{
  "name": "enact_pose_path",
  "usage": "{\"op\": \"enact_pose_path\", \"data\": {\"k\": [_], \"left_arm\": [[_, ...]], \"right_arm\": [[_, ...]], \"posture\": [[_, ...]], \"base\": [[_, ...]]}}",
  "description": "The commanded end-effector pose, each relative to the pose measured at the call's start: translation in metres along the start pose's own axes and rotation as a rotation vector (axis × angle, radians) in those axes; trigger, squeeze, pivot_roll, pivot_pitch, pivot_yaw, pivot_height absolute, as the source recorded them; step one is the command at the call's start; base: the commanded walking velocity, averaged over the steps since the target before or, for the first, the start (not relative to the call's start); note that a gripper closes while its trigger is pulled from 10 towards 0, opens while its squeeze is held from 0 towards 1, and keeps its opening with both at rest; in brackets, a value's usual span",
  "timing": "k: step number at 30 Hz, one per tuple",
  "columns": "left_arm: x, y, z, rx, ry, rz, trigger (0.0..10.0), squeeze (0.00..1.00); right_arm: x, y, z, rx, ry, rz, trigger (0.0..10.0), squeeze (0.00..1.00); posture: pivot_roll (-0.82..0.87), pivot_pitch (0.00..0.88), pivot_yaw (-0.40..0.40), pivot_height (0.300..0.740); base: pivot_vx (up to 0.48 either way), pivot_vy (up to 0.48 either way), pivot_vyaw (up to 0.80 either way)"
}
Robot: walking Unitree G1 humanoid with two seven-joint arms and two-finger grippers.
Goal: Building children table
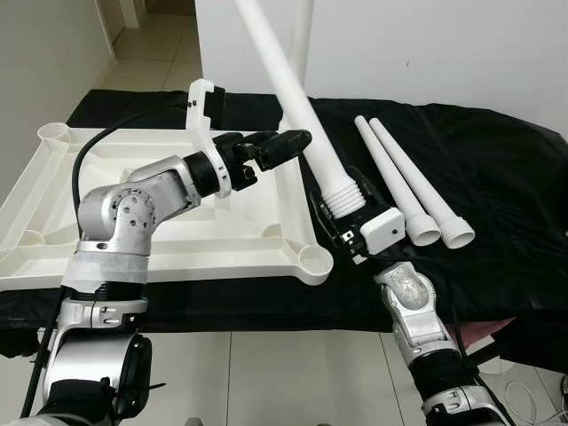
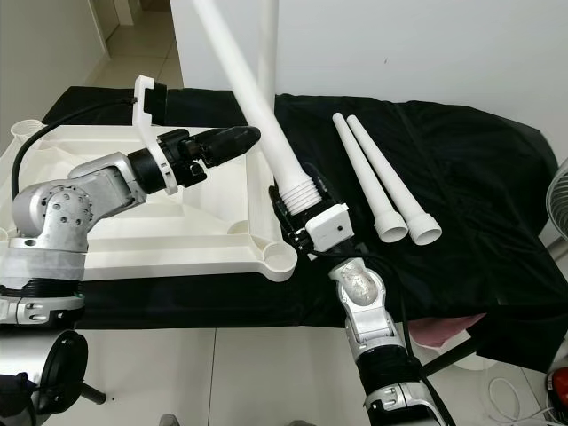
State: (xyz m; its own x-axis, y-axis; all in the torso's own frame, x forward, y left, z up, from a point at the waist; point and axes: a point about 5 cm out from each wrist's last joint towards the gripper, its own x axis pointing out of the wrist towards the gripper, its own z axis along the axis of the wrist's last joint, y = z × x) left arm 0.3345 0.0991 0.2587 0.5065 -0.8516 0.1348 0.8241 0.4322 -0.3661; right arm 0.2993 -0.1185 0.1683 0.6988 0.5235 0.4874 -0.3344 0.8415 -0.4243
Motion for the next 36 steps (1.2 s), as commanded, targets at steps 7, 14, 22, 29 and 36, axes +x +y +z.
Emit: {"op": "enact_pose_path", "data": {"k": [7, 14, 22, 29, 36], "left_arm": [[0.007, -0.005, -0.01, 0.003, 0.067, -0.106, 10.0, 0.0], [0.01, 0.0, -0.014, -0.03, 0.082, -0.079, 10.0, 0.0], [0.008, 0.011, 0.009, -0.142, 0.018, -0.039, 10.0, 0.0], [0.005, 0.022, 0.022, -0.186, 0.0, 0.02, 10.0, 0.0], [0.006, 0.027, 0.03, -0.216, -0.018, 0.051, 10.0, 0.0]], "right_arm": [[0.004, 0.006, 0.005, -0.011, -0.025, 0.03, 10.0, 0.0], [0.0, 0.015, 0.004, -0.017, -0.016, 0.072, 10.0, 0.0], [-0.017, 0.034, -0.004, -0.048, 0.032, 0.132, 10.0, 0.0], [-0.033, 0.035, -0.005, -0.116, 0.043, 0.13, 10.0, 0.0], [-0.042, 0.031, -0.007, -0.168, 0.057, 0.123, 10.0, 0.0]], "posture": [[-0.09, 0.0, -0.016, 0.74], [-0.1, 0.0, -0.004, 0.74], [-0.1, 0.0, 0.003, 0.74], [-0.1, 0.0, 0.007, 0.74], [-0.1, 0.0, 0.007, 0.74]], "base": [[0.0, 0.0, 0.0], [0.0, 0.0, 0.0], [0.0, 0.0, 0.0], [0.0, 0.0, 0.0], [0.0, 0.0, 0.0]]}}
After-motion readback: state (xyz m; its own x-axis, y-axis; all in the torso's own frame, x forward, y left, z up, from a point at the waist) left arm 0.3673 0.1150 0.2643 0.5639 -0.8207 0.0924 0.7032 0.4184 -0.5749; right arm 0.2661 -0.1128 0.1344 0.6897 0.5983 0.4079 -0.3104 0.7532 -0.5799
